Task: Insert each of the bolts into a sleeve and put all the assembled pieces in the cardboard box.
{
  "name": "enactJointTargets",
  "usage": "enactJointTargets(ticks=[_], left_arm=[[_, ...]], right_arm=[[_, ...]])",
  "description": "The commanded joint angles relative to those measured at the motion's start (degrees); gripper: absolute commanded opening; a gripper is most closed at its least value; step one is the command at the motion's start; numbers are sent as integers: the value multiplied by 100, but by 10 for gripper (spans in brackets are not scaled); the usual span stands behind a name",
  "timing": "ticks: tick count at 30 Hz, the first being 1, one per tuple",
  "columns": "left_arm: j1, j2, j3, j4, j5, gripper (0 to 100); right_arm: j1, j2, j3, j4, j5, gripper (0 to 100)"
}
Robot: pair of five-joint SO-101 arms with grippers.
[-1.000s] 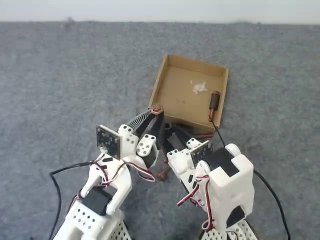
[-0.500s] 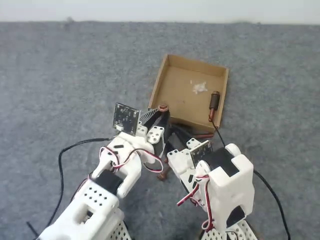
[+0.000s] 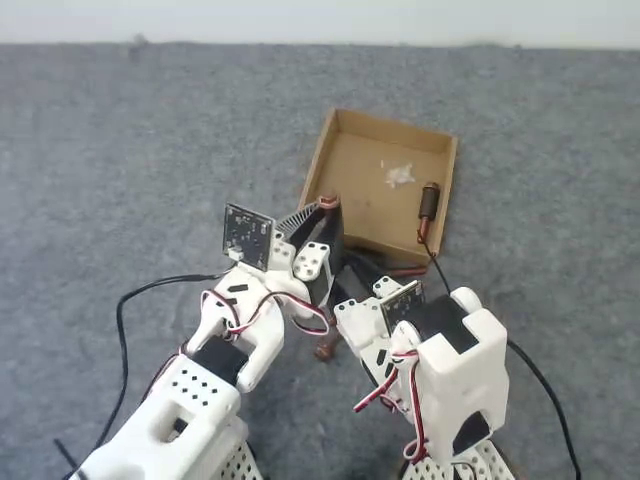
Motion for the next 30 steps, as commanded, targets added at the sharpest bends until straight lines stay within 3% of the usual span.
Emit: enactJointTargets(ticks=[1,27,30], left_arm=[[-35,26,-347,-325,26,11],[-26,1116,-303,-721,-9,11],[-26,1116,-312,-527,-396,11]], right_arm=[[-57,-127,105,13,-9,6],[-48,-127,97,13,-9,6],[-40,-127,97,13,-9,6]])
